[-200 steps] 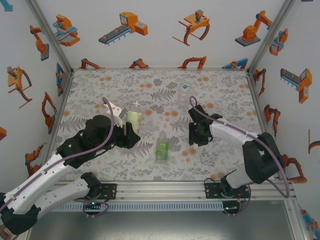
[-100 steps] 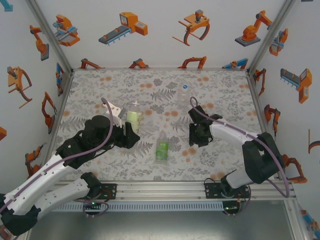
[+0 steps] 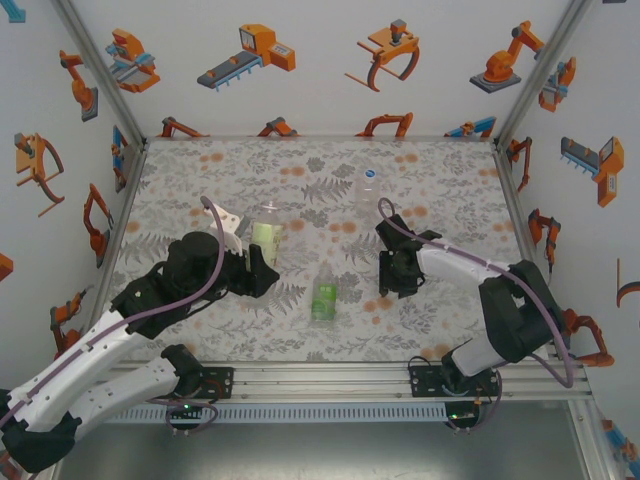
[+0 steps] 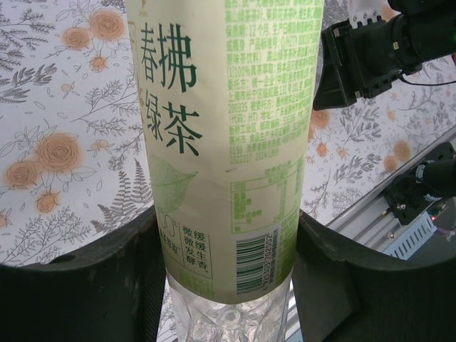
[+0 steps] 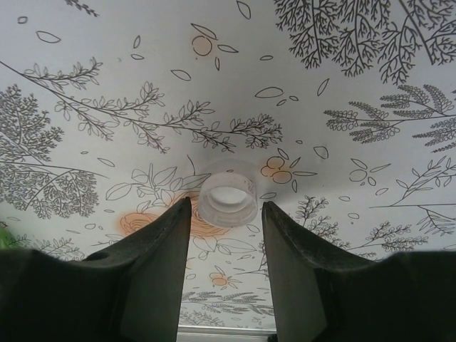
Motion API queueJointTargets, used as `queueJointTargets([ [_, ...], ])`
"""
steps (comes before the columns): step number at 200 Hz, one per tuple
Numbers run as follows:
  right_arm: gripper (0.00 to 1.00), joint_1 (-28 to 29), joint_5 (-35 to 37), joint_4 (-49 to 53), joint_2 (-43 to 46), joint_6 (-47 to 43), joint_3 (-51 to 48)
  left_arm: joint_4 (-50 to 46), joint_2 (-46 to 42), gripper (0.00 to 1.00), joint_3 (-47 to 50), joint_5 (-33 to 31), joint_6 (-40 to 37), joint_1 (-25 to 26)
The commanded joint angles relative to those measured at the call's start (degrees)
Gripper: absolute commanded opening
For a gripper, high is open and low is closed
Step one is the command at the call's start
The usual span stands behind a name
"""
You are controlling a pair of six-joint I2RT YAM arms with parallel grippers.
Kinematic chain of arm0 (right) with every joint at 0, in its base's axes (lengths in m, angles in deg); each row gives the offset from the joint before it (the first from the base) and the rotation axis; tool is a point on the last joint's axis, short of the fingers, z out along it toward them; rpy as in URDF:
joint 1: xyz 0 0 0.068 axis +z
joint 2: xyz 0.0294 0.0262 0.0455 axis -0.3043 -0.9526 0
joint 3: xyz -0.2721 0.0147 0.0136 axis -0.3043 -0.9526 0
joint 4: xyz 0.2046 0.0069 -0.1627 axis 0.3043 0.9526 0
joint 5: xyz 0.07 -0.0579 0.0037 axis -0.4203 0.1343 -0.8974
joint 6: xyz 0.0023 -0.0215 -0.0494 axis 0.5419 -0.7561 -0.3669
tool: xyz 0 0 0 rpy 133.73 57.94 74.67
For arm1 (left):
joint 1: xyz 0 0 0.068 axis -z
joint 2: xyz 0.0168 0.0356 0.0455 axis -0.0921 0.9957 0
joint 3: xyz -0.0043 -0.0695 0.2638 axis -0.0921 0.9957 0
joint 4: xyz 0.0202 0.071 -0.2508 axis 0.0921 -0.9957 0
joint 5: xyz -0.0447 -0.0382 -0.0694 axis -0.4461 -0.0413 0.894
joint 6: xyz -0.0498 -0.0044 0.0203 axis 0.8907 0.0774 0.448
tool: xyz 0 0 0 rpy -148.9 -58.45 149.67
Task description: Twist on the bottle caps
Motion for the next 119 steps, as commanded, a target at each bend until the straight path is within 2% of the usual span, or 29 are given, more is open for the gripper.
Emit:
queueJointTargets([
  [1,0.44,0.32,1.06,0.99,0.24,0.94,0.75,1.71,-0.8,0.03,0.37,0.43,0.58,-0.52],
  [51,0.43,0.32,1.52,2.64,3.1,0.44,3.23,1.68,-1.17,0.03,0.5,0.59,0.7,-0.7],
  [119,0.43,0.32,1.21,2.65,0.97,0.47,3.71,1.79,-1.38,0.03,0.5,0.61,0.91,-1.05],
])
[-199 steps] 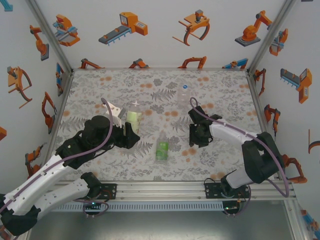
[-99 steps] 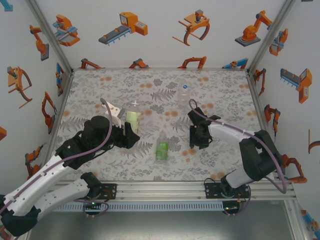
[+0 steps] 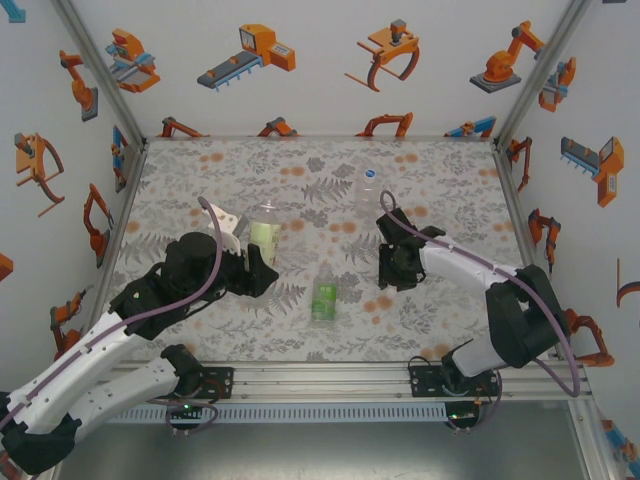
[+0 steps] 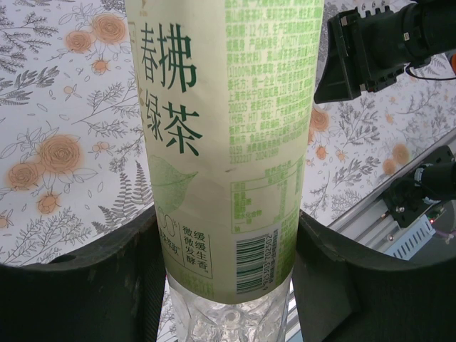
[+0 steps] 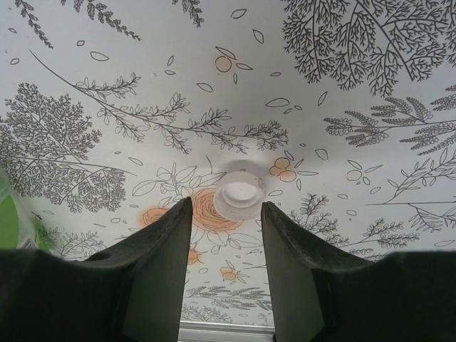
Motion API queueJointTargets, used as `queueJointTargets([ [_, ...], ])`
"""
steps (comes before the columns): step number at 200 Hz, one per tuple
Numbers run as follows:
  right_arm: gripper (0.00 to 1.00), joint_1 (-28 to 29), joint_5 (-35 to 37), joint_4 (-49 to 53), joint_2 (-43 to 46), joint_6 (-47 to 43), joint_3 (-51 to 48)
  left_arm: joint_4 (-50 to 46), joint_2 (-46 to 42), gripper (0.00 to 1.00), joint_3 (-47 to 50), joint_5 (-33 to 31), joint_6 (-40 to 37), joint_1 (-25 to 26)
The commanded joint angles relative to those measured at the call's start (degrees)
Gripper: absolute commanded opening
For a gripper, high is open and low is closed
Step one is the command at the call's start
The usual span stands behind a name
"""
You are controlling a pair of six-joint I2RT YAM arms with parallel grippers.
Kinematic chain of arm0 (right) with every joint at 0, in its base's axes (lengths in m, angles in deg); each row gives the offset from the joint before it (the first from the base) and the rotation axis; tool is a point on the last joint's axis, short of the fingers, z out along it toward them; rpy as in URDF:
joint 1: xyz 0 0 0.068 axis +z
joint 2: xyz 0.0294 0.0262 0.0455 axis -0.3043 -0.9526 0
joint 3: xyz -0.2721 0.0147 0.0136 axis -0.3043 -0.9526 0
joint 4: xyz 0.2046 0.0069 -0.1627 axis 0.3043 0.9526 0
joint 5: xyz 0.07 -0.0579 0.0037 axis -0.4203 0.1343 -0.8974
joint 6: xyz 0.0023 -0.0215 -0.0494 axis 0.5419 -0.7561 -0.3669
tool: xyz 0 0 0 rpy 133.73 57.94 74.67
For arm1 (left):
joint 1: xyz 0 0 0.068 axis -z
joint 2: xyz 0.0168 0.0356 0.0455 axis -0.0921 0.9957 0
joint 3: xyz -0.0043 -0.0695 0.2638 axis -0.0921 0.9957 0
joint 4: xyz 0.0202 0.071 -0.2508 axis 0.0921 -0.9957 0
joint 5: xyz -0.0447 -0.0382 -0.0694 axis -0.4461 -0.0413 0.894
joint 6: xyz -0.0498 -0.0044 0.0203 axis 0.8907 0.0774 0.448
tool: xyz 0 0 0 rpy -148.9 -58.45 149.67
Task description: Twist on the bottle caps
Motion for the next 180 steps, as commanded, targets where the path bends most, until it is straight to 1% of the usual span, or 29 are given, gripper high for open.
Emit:
queueJointTargets([
  [1,0.43,0.32,0.81,1.38,-0.94,0.48,1.12,1.66,-0.76,0.03,0.26,0.65,0.71,-0.53],
  [155,0.43,0.32,-0.48,-1.02,-4.2,1.66,-2.03,2.41,-0.78,0.01,0.26,1.25,1.87,-1.32],
  [167,0.42,0.32,-0.73,-1.43,-4.54,1.89,-2.28,2.33,-0.95,0.01,0.26,1.25,1.95,-1.36],
  [180,0.37,0.32,-1.16,-1.76,-4.74,2.11,-2.41,2.23,-1.12,0.01,0.26,1.18,1.99,-1.54],
])
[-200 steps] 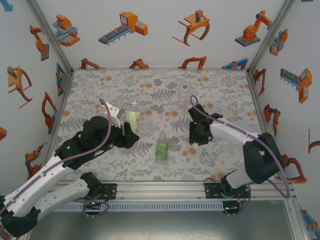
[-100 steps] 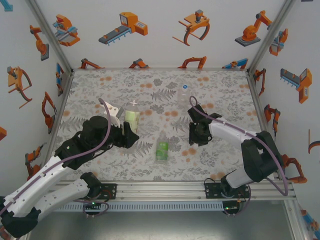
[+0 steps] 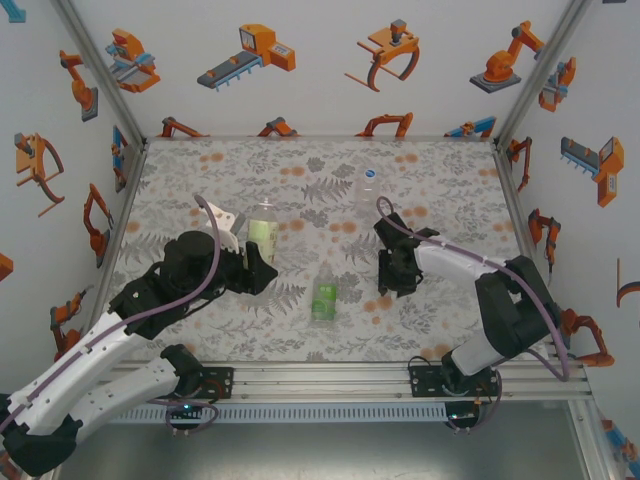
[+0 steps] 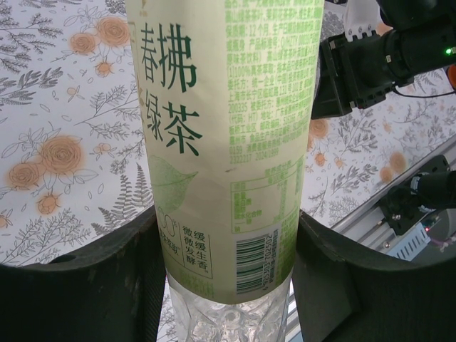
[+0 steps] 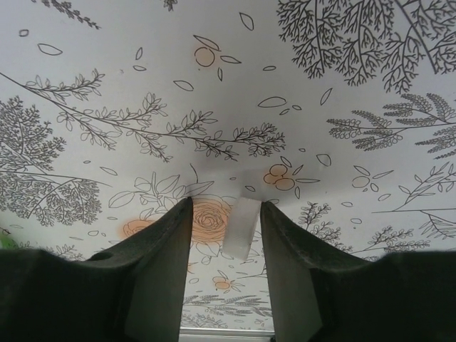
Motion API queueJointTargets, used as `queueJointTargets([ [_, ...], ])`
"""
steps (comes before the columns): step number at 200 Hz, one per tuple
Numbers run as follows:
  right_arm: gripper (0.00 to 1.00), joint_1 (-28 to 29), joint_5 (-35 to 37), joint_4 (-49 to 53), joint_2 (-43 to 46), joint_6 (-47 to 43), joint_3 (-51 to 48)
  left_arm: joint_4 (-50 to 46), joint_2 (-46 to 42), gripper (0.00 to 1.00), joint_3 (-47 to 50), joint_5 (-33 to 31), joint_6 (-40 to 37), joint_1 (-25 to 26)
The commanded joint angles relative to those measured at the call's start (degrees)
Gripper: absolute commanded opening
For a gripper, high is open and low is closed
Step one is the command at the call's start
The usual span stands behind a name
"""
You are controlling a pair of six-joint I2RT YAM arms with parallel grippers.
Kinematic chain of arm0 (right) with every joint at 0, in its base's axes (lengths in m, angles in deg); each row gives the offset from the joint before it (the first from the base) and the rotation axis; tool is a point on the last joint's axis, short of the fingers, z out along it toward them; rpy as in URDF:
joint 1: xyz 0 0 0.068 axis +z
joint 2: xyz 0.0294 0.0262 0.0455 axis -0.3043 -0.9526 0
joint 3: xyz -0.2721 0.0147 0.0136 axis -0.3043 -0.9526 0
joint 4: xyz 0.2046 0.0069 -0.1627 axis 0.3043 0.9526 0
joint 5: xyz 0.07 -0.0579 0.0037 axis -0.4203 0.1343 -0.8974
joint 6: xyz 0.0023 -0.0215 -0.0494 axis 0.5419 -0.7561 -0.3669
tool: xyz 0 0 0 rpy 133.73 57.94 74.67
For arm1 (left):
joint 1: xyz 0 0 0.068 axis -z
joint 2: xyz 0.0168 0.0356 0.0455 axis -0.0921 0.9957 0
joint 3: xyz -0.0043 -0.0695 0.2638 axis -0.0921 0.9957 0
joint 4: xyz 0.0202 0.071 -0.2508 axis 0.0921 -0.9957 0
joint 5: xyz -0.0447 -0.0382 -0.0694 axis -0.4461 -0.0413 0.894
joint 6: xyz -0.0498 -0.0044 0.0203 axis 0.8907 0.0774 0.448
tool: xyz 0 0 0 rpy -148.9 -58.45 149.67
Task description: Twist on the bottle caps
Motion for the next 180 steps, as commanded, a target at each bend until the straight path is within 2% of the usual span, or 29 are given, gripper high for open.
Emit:
queueJointTargets([
  [1,0.36,0.32,-0.86,-0.68,-1.05,1.55,-0.94,1.77,-1.06,0.01,0.26,0.75,0.95,-0.49],
  [35,0.22,0.08,-4.11,-2.65,-0.55,2.95,-1.52,1.6,-1.54,0.0,0.44,0.59,1.21,-0.69],
  [77,0.2,-2.74,-14.16,-12.38,2.88,6.81,-6.32,1.43,-2.04,0.0,0.52,0.44,1.51,-0.82],
  [109,0.26,-7.47,-18.49,-15.74,5.54,9.19,-11.45,1.03,-2.43,0.0,0.53,0.27,1.7,-0.91],
  [147,0.36,-10.3,-15.85,-12.86,8.75,9.27,-14.95,1.14,-2.78,0.0,0.83,-0.01,2.1,-1.02],
  [180,0.38,-10.31,-14.6,-11.61,8.64,9.0,-14.18,1.51,-2.37,0.0,0.96,0.24,2.31,-1.13],
])
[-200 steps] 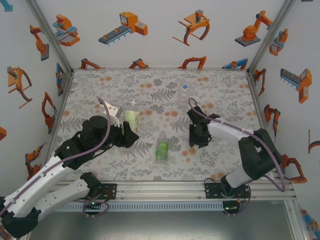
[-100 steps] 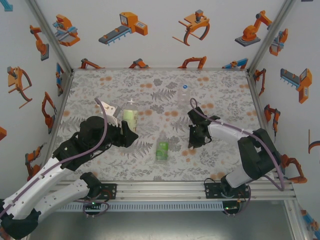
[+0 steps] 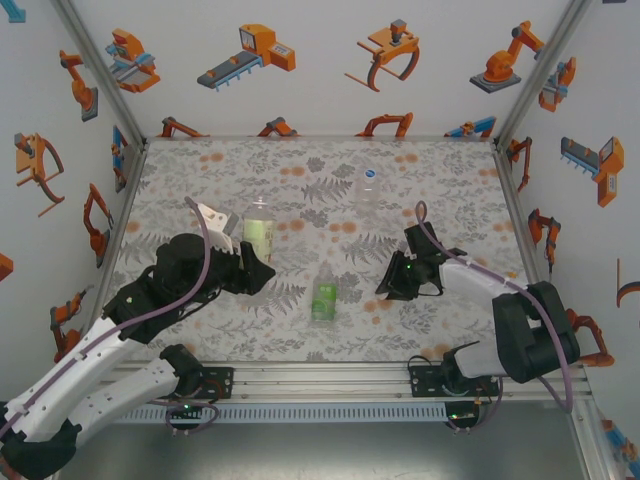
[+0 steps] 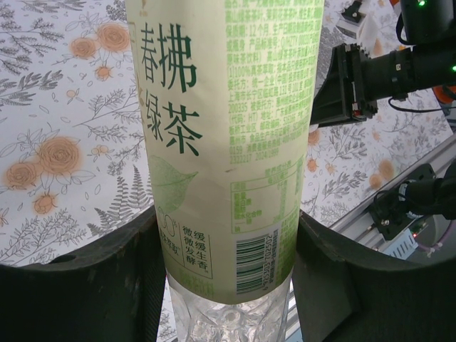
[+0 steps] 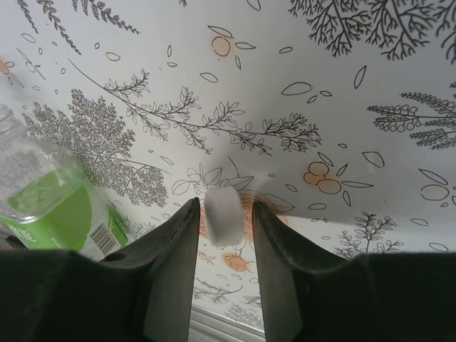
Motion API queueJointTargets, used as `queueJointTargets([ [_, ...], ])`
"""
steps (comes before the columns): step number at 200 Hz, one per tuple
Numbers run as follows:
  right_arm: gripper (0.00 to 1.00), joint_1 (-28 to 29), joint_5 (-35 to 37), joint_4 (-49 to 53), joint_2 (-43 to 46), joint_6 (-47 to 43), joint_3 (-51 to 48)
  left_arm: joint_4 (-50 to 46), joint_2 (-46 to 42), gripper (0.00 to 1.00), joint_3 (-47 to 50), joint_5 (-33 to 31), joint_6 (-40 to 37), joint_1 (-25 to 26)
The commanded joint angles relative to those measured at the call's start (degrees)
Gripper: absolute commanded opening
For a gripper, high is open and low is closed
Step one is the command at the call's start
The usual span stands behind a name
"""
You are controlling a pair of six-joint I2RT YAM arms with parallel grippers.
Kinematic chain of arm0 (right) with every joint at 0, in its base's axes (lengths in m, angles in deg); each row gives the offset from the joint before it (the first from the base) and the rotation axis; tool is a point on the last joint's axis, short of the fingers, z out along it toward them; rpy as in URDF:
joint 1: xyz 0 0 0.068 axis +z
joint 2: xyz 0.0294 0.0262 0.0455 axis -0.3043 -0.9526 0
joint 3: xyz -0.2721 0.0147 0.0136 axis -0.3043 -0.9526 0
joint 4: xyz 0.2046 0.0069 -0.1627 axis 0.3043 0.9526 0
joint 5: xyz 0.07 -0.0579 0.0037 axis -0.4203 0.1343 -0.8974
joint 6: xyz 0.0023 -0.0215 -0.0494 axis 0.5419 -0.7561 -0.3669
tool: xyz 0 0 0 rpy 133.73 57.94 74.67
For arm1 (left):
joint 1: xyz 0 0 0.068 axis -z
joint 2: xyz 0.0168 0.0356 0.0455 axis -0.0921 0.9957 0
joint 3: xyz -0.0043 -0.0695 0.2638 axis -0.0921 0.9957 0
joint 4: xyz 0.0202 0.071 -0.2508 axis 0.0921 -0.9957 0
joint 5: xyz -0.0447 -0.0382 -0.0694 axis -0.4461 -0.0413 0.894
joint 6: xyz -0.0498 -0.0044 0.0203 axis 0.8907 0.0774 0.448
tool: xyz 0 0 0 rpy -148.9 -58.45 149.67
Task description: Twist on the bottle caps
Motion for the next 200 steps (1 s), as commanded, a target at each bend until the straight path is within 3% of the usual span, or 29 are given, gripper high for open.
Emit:
queueJointTargets([
  [1,0.38,-0.37,4.18,4.03,-0.79,-0.15,-1.11,1.53,-0.21,0.0,0.48,0.09,0.98,-0.45],
  [66,0.41,0.45,7.4,7.89,-2.91,-2.29,2.45,1.22,-0.5,0.0,0.68,0.01,1.3,-0.65],
  [200,0.44,11.1,18.42,15.03,-10.77,-5.24,13.74,1.32,-0.91,0.0,1.12,0.0,1.73,-1.18],
])
